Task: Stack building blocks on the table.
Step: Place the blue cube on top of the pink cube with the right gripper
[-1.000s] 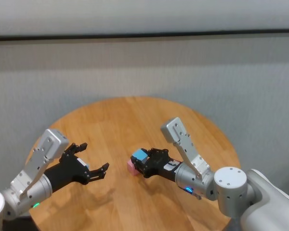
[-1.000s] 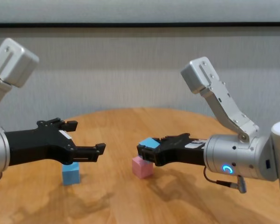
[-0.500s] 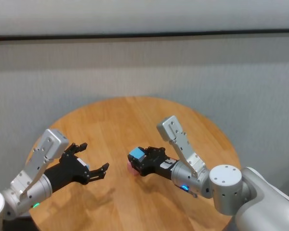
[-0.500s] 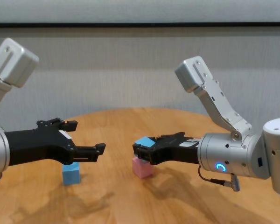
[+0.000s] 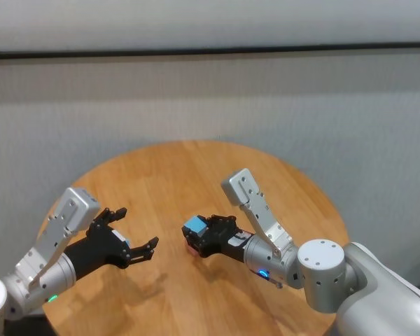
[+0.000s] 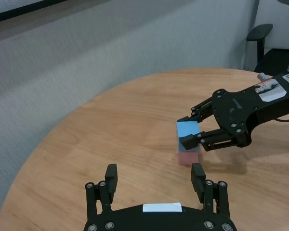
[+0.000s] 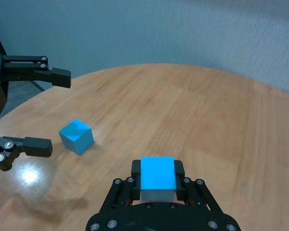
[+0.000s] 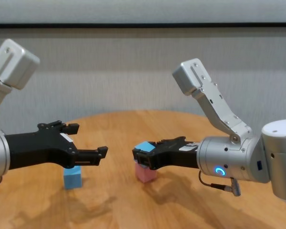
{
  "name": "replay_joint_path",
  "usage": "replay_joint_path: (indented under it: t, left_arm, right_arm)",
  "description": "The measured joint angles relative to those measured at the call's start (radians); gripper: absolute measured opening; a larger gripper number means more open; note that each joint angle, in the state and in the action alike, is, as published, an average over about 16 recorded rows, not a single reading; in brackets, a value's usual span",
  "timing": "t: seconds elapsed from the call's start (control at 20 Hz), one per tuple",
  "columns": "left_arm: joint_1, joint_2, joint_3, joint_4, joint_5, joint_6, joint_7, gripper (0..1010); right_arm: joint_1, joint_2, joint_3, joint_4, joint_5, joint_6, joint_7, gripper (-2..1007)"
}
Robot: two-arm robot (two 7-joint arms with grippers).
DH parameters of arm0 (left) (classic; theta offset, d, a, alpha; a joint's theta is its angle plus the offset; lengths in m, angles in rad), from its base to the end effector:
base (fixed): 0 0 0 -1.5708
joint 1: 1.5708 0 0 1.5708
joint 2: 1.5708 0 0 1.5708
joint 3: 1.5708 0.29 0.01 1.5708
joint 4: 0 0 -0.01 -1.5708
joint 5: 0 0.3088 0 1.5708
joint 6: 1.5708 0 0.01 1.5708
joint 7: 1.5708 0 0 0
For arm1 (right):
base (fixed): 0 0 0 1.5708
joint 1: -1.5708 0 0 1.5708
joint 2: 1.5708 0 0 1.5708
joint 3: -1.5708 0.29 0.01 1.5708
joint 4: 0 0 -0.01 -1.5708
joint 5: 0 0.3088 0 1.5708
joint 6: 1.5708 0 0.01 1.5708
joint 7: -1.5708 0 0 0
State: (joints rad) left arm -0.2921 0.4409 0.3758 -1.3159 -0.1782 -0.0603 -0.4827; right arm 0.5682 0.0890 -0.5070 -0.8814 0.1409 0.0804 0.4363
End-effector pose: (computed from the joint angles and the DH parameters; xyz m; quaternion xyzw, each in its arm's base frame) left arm 0.3947 0.0571 -0.2913 0.1442 -0.0827 0.4039 0.8996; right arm 0.4579 0.0760 -0.3126 -0.1668 0.0373 -0.3807 0.9088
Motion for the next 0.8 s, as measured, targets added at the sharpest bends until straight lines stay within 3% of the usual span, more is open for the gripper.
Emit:
replay_joint_path:
  t: [0.8]
  left_arm:
    - [0.0, 0.0, 0.0, 0.0, 0.0, 0.0, 0.0, 1002]
  right_arm:
    - [0.0, -0.009, 0.01, 0.004, -0.02, 0.018, -0.018, 370]
